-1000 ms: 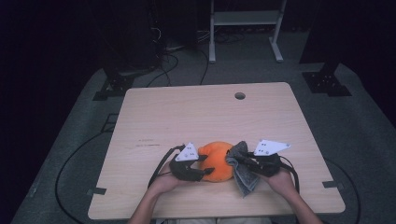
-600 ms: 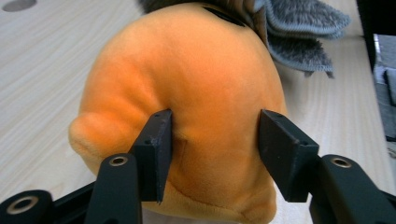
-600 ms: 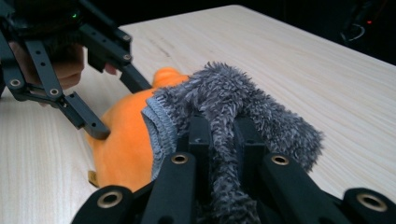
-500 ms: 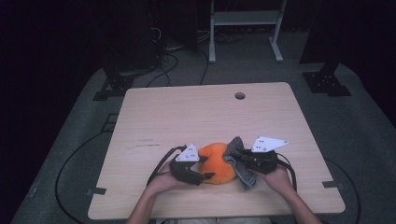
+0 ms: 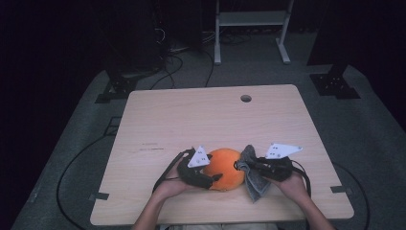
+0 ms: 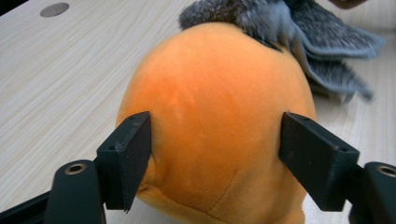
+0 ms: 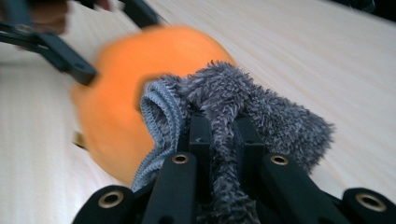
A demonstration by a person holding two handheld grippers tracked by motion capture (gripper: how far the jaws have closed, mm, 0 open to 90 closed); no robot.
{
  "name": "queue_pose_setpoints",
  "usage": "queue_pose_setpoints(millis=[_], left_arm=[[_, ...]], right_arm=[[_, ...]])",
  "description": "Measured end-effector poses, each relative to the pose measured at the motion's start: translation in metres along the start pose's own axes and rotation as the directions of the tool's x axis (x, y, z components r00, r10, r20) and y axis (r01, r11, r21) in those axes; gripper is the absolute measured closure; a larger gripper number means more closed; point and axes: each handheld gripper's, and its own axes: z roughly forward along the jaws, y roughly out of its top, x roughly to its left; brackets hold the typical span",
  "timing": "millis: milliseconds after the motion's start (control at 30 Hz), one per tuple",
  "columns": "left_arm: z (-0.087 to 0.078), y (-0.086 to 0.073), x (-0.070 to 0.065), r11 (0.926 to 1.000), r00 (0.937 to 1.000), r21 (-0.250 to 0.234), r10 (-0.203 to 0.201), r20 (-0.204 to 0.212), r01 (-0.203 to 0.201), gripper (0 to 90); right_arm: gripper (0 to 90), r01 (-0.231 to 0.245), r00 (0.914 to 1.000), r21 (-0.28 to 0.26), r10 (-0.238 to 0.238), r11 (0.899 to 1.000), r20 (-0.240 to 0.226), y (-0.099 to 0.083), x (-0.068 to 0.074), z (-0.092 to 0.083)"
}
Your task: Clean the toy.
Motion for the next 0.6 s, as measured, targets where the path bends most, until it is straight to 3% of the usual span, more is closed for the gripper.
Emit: queue_pose_setpoints(millis=[100, 167, 267, 400, 500, 600], left_arm=[[-0.001, -0.001, 0.002, 1.0, 1.0, 0.002, -0.001, 0.005, 0.001, 28.6], [-0.001, -0.001, 0.0, 1.0, 1.0, -0.003, 0.006, 0.006, -0.006, 29.8], [0.002, -0.001, -0.002, 0.9998, 0.9998, -0.009, 0.017, 0.008, -0.017, 30.9], [0.001, -0.002, -0.003, 0.9997, 0.9996, -0.003, 0.026, 0.01, -0.026, 31.3], [0.002, -0.001, -0.003, 0.9997, 0.9998, -0.022, 0.013, 0.017, -0.013, 31.5], [0.002, 0.001, -0.006, 0.9993, 0.9994, -0.022, 0.031, 0.014, -0.031, 31.5]], right_arm=[[80.3, -0.022, 0.9994, 0.031, 0.022, 0.999, 0.026, -0.005, -0.008, -0.005], [80.3, -0.027, 0.9996, -0.018, 0.027, 0.999, 0.005, 0.001, -0.005, -0.01], [80.3, 0.004, 0.9993, -0.084, -0.007, 0.996, -0.036, 0.017, 0.008, -0.009], [80.3, 0.073, 0.9967, -0.043, -0.075, 0.996, -0.032, 0.025, 0.022, 0.007], [80.3, 0.024, 0.9988, -0.032, -0.025, 0.999, -0.042, 0.018, 0.013, 0.006], [80.3, -0.031, 0.9991, -0.005, 0.03, 1.0, -0.028, 0.007, -0.001, 0.0]])
